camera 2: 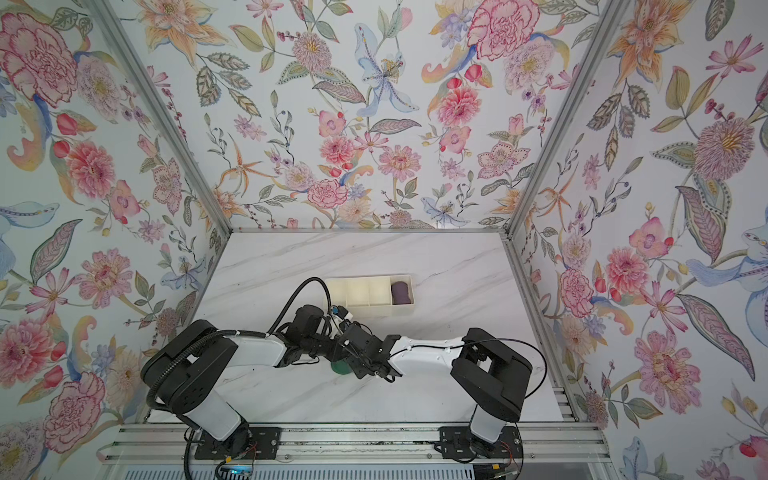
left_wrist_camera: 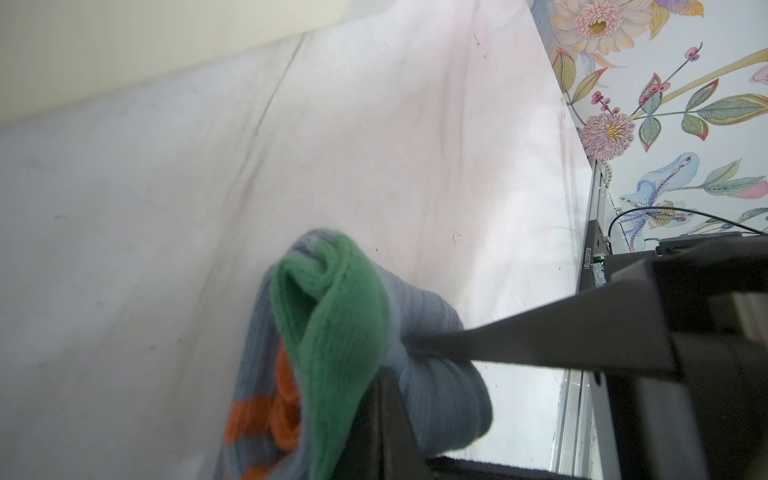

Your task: Roll the socks

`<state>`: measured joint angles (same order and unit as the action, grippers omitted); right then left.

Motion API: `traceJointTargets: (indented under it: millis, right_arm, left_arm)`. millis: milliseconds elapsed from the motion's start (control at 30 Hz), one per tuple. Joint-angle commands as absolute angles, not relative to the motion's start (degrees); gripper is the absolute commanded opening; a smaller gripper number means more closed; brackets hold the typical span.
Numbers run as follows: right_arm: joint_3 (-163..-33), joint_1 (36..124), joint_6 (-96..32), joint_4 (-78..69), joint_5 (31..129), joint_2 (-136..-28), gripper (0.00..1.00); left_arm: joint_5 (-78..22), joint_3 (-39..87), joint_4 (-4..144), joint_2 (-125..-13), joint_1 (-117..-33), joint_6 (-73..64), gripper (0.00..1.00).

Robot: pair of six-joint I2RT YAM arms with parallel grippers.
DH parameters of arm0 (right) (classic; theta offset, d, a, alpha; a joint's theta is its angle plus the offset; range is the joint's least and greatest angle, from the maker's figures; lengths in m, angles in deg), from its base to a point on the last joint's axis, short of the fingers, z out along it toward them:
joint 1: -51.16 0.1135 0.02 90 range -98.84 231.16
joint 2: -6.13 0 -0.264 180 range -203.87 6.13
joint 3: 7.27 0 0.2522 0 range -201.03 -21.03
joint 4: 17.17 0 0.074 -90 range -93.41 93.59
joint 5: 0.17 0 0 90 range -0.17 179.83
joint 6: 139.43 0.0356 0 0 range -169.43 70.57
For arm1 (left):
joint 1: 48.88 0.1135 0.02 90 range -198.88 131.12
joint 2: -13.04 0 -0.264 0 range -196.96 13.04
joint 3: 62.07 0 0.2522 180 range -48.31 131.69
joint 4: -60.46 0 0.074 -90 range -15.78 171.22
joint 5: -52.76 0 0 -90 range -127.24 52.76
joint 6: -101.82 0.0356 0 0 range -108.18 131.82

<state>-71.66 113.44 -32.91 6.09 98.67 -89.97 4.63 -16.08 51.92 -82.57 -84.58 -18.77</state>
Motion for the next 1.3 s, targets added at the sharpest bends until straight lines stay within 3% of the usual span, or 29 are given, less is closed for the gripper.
traceJointTargets:
  millis: [0, 367, 567, 1267]
  right_arm:
    - [-68.5, 113.3, -34.3, 8.0, 92.0, -88.8, 0.44]
    - [-63.3, 106.3, -30.1, 1.8, 81.6, -76.1, 0.47]
    - [-60.6, 102.7, -27.4, -3.1, 75.6, -73.3, 0.37]
    - [-62.7, 101.3, -26.5, -0.3, 72.1, -82.7, 0.21]
  left_arm:
    - [0.3, -17.2, 59.5, -86.6, -85.8, -17.5, 0.0]
    - [0.3, -17.4, 59.0, -87.2, -85.8, -17.3, 0.0]
    - [0.4, -17.6, 59.1, -86.8, -85.8, -17.2, 0.0]
    - [0.9, -16.8, 59.8, -84.5, -85.8, -17.5, 0.0]
